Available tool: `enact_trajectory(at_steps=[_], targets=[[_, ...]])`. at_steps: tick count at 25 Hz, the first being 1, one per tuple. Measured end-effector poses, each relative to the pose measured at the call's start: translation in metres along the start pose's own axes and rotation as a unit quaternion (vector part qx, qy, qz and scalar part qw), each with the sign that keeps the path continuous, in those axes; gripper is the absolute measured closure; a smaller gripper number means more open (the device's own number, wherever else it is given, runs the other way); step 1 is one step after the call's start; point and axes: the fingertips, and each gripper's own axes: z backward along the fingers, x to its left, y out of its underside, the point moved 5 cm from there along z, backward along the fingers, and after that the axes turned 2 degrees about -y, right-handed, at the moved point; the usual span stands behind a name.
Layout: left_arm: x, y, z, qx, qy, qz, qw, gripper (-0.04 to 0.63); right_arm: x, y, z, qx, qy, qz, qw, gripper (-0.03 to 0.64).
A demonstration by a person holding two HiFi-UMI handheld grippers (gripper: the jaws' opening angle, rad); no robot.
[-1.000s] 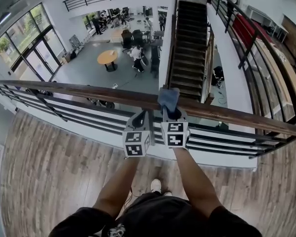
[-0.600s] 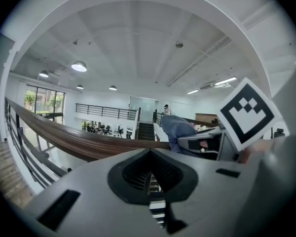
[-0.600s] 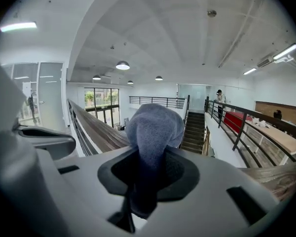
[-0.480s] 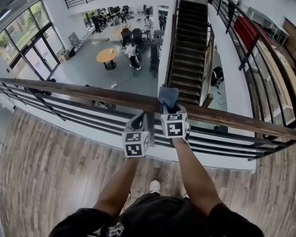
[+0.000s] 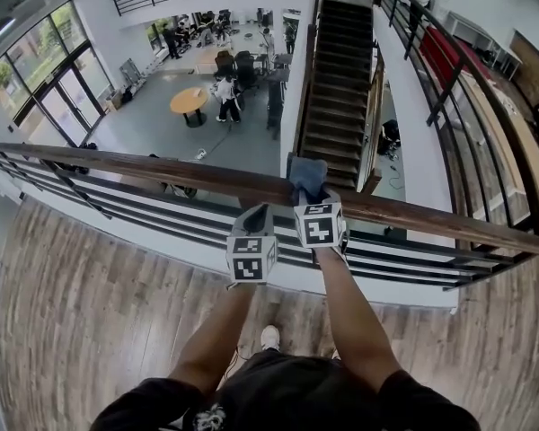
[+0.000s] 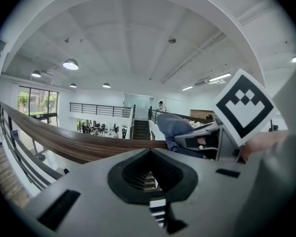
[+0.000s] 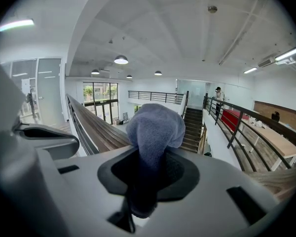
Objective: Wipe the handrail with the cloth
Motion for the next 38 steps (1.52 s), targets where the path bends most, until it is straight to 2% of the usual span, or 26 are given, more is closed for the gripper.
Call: enact_trajectory(at_steps=[13,16,21,27,33,38], targets=[[-0.137,-0.012,-0.032,-0.010,0.049,-0.010,0.9987,0.594,-0.126,0.041,0.064,0.005,0.024,-0.007,1.000,0.528],[-0.167,-0.013,-0.033,-0.004,0.061,-0.009,0.9981,0.594,-0.152,0.050,0.078,0.016,0.027,0.006,0.999,0.528],[-0.207,-0.010,-0.039,-0.002,0.057,-0.011,0.9983,0.594,-0.198,0.065,0.105,0.020,0.035,0.011,0.999,0.528],[-0.276,0.000,-0.044,-0.003,0.069,-0.005,0.9976,0.594,-0.258,0.093,0.137,0.017,0.034,0.006,0.999,0.528],[-0.331,0.005,-0.047,-0.006,0.063,0.001,0.9980,0.594,-0.301,0.113,0.166,0.015,0.029,0.010,0.999,0.528],[-0.366,0.000,-0.048,-0.010,0.057,-0.010,0.9983,0.593,-0.335,0.125,0.185,0.016,0.032,0.017,0.999,0.528]])
